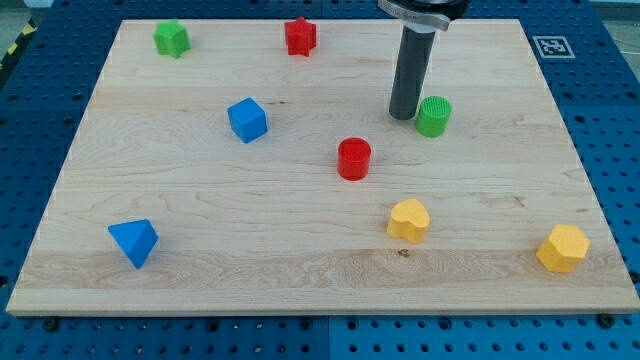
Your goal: Push the green circle diagonally to red circle
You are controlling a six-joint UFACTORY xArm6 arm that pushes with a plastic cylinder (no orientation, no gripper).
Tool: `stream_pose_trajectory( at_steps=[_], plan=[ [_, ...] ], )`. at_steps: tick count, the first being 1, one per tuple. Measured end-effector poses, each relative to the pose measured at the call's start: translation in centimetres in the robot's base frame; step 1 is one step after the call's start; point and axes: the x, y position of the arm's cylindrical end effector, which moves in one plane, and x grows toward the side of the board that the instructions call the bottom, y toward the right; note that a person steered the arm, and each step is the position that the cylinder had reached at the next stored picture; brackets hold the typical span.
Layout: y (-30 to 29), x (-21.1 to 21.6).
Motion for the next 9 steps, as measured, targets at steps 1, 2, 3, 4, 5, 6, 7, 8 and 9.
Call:
stream_pose_trajectory(
  at_steps=[1, 2, 3, 4, 5, 6, 7, 8, 9],
  plan=[
    [0.0, 0.0],
    [1.1, 0.0],
    [3.8, 0.0],
    [4.7, 0.0],
    [4.7, 0.0],
    [4.9, 0.0],
    [4.9, 0.0],
    [5.4, 0.0],
    [6.8, 0.2]
  ],
)
